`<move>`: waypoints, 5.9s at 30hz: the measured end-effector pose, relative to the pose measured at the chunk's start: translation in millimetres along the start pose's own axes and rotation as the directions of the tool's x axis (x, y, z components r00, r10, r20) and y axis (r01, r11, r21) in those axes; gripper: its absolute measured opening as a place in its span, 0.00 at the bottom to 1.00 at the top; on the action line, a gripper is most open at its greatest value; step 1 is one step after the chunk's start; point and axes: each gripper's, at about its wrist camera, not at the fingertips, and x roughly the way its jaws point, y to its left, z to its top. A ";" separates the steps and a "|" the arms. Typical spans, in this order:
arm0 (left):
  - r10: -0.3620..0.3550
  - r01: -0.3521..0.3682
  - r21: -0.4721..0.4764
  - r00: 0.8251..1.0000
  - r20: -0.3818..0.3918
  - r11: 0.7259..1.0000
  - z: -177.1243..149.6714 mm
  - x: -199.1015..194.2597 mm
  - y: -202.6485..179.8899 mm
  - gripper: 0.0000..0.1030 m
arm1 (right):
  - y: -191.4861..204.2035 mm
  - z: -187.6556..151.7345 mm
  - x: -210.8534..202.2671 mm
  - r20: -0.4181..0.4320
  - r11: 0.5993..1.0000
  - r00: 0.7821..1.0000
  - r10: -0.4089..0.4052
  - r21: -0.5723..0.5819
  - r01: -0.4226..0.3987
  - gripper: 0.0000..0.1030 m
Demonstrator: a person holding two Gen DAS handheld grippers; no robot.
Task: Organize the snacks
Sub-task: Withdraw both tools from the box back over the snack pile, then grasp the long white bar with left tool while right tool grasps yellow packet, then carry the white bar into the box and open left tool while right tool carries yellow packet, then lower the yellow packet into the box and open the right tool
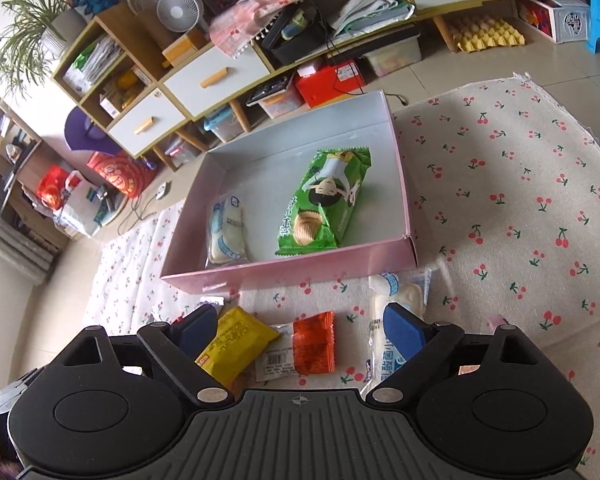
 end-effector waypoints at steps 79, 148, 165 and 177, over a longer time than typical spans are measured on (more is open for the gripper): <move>-0.133 0.138 0.123 0.990 -0.046 0.983 -33.4 19.3 6.9 0.32 | 92.7 -38.8 79.8 -0.023 0.865 0.990 -0.137 -0.489 0.109 0.51; -0.255 0.242 -0.161 0.965 -0.064 0.957 82.6 110.4 -66.6 0.27 | -71.3 80.0 22.1 0.135 0.950 0.989 0.061 0.296 -0.099 0.49; -0.239 0.233 -0.124 0.970 -0.036 0.964 71.7 79.4 -52.0 0.64 | -48.2 84.3 45.4 0.126 0.967 0.991 0.038 0.247 -0.068 0.49; -0.223 0.217 -0.103 0.973 -0.058 0.971 68.6 74.0 -44.3 0.72 | 7.4 123.1 86.4 0.134 0.988 0.990 -0.033 0.154 0.012 0.49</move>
